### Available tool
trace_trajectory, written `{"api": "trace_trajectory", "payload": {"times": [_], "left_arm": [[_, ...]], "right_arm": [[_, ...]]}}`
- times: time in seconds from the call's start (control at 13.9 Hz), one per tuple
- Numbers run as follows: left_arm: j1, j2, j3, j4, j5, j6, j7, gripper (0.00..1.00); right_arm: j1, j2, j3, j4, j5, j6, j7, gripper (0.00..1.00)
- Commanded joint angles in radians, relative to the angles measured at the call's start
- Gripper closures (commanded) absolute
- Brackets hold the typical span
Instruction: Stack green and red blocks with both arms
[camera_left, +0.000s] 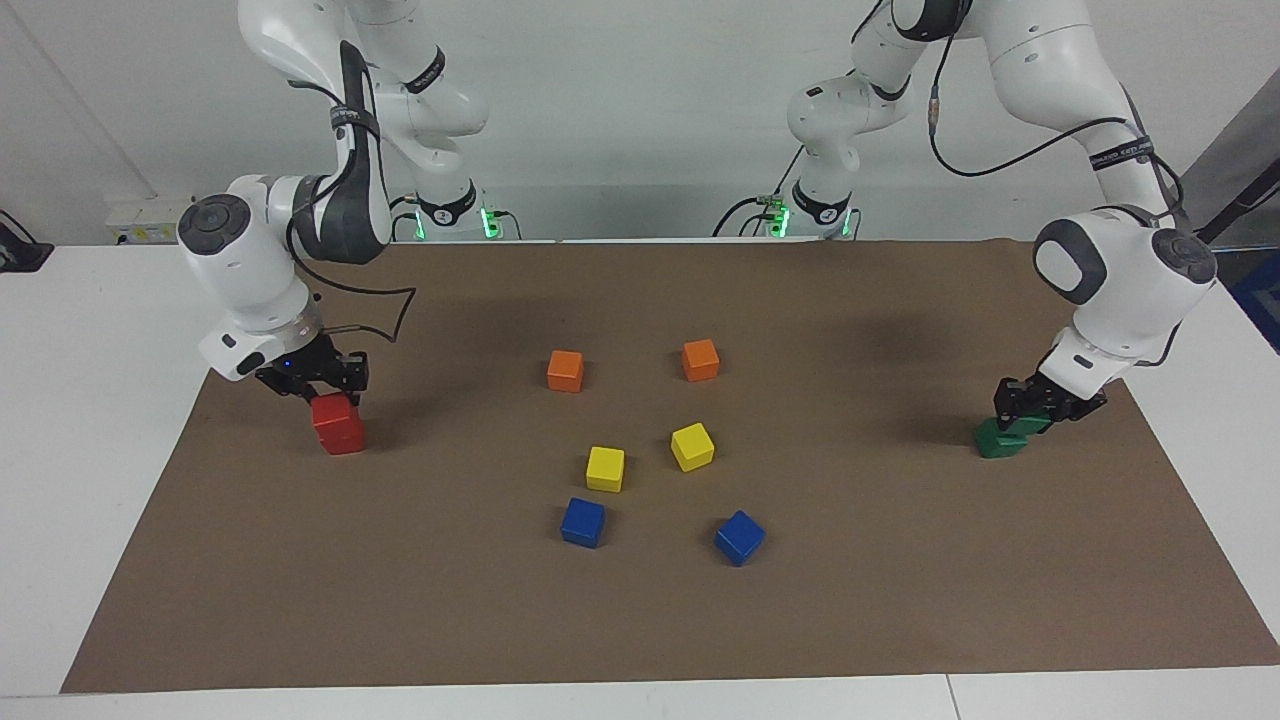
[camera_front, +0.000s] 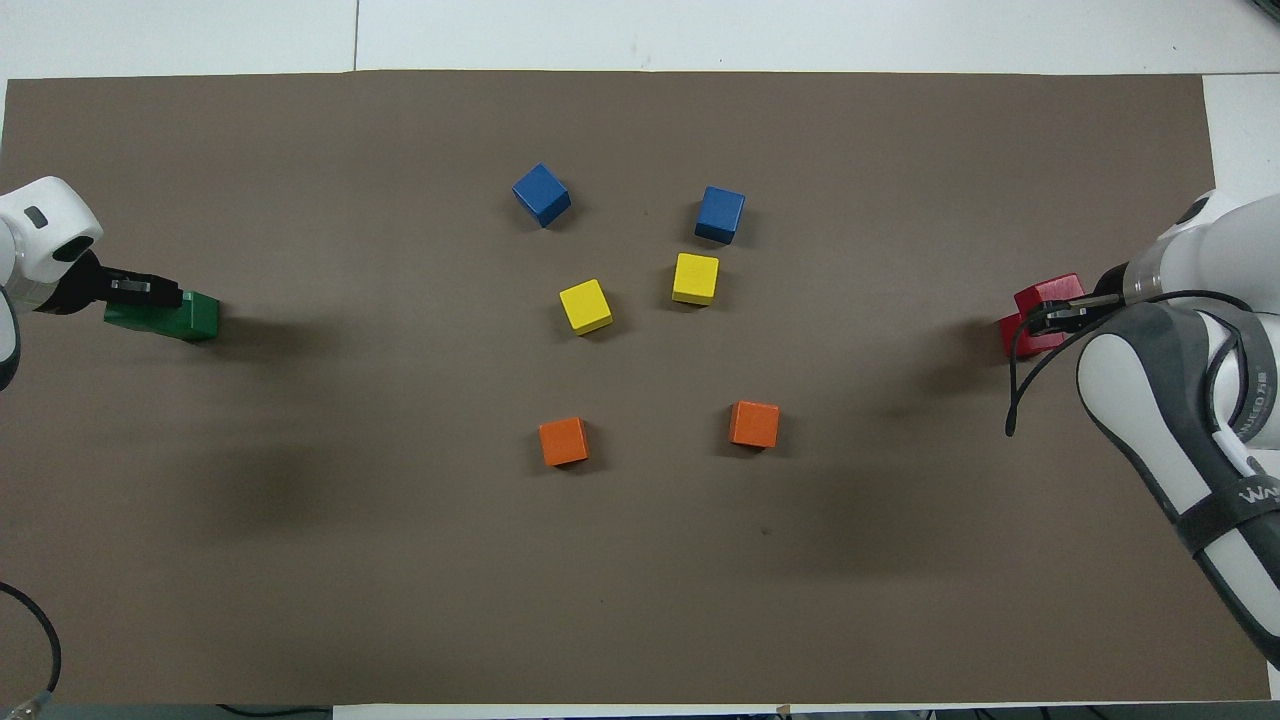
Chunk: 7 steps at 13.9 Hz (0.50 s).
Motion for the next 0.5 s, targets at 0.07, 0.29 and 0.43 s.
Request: {"api": "trace_trajectory", "payload": {"times": [0.07, 0.29, 0.43], "left_arm": [[0.008, -0.029, -0.004, -0.049, -0.039, 0.095, 0.005, 1.0], [0.004, -0.032, -0.004, -0.085, -0.039, 0.153, 0.005, 1.0], [0.0, -0.032, -0.003, -0.109, -0.039, 0.183, 0.003, 1.0]], "right_arm": [[-0.038, -0.007, 0.013, -0.031, 0.025, 0.043, -0.027, 1.0], [-0.048, -0.006, 0.013, -0.033, 0.027, 0.043, -0.015, 1.0], [-0.055, -0.006, 0.013, -0.036, 0.028, 0.043, -0.009, 1.0]]}}
